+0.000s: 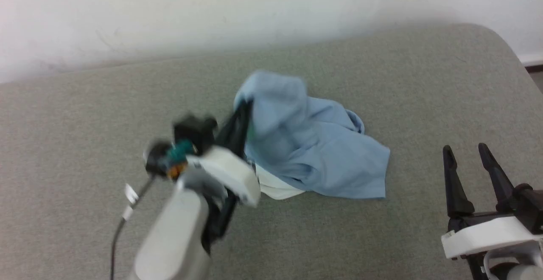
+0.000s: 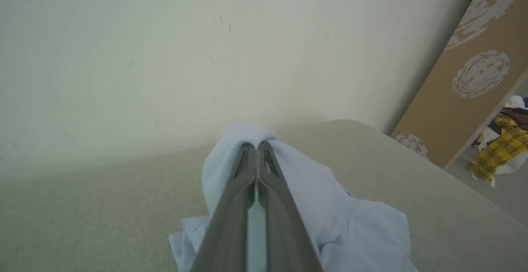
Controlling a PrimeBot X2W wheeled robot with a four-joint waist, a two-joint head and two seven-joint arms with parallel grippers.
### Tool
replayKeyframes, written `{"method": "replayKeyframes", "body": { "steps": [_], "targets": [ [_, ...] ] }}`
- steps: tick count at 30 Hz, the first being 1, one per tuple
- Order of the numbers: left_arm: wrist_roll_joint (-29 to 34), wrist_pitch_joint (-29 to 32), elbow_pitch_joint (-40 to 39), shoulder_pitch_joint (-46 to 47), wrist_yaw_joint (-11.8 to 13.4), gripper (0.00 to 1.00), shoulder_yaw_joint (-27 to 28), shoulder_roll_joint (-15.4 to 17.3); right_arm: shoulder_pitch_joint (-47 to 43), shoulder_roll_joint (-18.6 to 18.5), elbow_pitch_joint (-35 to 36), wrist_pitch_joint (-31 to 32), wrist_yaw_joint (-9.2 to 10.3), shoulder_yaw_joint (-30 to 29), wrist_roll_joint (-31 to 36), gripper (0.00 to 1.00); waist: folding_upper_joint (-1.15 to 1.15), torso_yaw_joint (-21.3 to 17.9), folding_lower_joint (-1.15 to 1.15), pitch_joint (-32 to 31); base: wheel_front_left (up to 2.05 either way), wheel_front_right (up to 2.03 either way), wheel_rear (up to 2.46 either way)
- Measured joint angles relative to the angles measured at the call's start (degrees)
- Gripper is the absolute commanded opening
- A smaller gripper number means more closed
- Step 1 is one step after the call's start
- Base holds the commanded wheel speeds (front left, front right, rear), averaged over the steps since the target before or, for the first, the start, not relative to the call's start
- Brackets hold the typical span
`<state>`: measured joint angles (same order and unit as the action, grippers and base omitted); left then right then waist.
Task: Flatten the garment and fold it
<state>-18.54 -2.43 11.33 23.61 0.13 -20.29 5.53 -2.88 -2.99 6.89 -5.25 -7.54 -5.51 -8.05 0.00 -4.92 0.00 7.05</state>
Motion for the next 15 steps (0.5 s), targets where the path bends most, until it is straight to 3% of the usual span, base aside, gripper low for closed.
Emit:
{"method": "replayKeyframes", "body": {
  "steps": [7,8,9,10,15],
  "targets": [
    [-3.30,-3.77,13.81,-5.58,0.66,0.00,-2.37,-1.82,0.63,-0.01,-1.12,-0.57,0.00,0.92,-0.35,1.00,0.00,-1.76,0.01,1.64,0.00,0.00,0.00],
    [-3.63,-4.99,14.59,-5.84,0.57,0.20,-2.91,-1.96,0.62,-0.01,-1.42,-0.59,0.00,0.83,-0.44,1.00,0.00,-1.73,0.01,1.67,0.00,0.00,0.00],
    [-3.83,-6.72,14.79,-6.02,0.56,0.90,-3.31,-2.04,0.59,-0.01,-1.72,-0.67,0.00,0.76,-0.45,1.00,0.00,-1.66,0.00,1.61,0.00,0.00,0.00],
    [-3.86,-8.32,14.80,-6.05,0.57,1.00,-3.56,-2.13,0.58,0.00,-1.93,-0.81,0.00,0.75,-0.45,1.00,0.00,-1.57,0.00,1.48,0.00,0.00,0.00],
    [-3.94,-12.01,9.47,-6.16,0.54,1.00,-3.61,-2.35,0.24,-0.01,-2.07,-0.81,0.00,0.49,-0.30,1.00,0.00,-0.49,0.00,-0.10,0.00,0.00,0.00]
  ]
}}
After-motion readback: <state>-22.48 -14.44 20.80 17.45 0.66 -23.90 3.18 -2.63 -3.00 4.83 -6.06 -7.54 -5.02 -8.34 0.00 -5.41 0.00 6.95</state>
